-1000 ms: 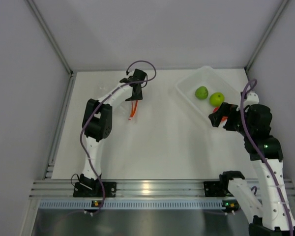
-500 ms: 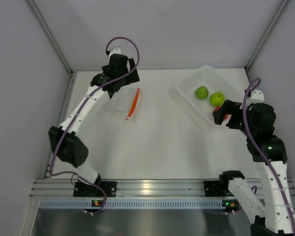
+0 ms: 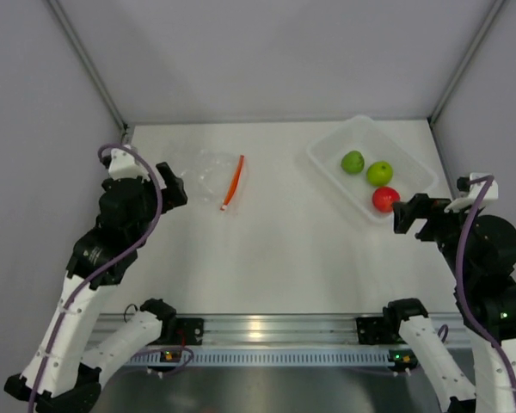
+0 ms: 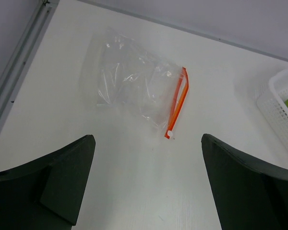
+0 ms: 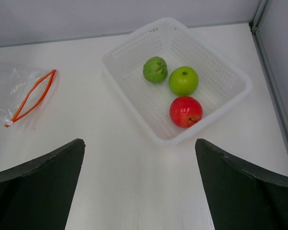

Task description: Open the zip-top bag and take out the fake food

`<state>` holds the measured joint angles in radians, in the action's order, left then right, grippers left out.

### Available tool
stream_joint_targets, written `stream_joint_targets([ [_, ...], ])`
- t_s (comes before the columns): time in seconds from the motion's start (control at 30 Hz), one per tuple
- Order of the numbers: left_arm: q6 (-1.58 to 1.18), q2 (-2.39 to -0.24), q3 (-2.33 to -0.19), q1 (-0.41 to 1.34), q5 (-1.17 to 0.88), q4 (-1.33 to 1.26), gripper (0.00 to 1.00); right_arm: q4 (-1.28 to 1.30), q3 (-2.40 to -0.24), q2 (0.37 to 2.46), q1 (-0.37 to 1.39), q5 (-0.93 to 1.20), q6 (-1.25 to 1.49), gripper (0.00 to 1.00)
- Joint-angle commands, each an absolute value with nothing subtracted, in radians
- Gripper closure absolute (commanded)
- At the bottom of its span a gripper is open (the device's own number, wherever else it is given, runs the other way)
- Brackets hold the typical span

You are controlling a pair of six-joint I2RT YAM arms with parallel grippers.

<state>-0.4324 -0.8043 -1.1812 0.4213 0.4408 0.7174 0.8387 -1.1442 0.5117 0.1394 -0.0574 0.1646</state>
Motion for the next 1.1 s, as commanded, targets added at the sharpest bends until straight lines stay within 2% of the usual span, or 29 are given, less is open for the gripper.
stream_joint_targets([
  [0.0, -0.336, -0.709, -1.177, 0.422, 0.485, 0.768, 0.02, 0.891, -1.155, 0.477, 0.156, -0.047, 0.137, 0.01],
  [0.1, -0.231, -0.625, -1.157, 0.422, 0.44, 0.77, 0.02, 0.882, -1.112, 0.433, 0.167, -0.077, 0.132, 0.01],
  [0.2, -0.18, -0.53, -1.108, 0.422, 0.498, 0.773, 0.02, 0.881, -1.069, 0.39, 0.193, -0.117, 0.124, 0.01],
  [0.43, -0.183, -0.318, -1.039, 0.422, 0.471, 0.791, 0.02, 0.903, -1.075, 0.339, 0.212, -0.15, 0.127, 0.01],
  [0.7, -0.17, -0.25, -1.094, 0.422, 0.437, 0.9, 0.02, 0.917, -1.08, 0.282, 0.244, -0.281, 0.084, 0.01],
  [1.07, -0.158, -0.225, -1.072, 0.422, 0.471, 0.913, 0.02, 0.884, -1.057, 0.278, 0.249, -0.253, 0.08, 0.01],
])
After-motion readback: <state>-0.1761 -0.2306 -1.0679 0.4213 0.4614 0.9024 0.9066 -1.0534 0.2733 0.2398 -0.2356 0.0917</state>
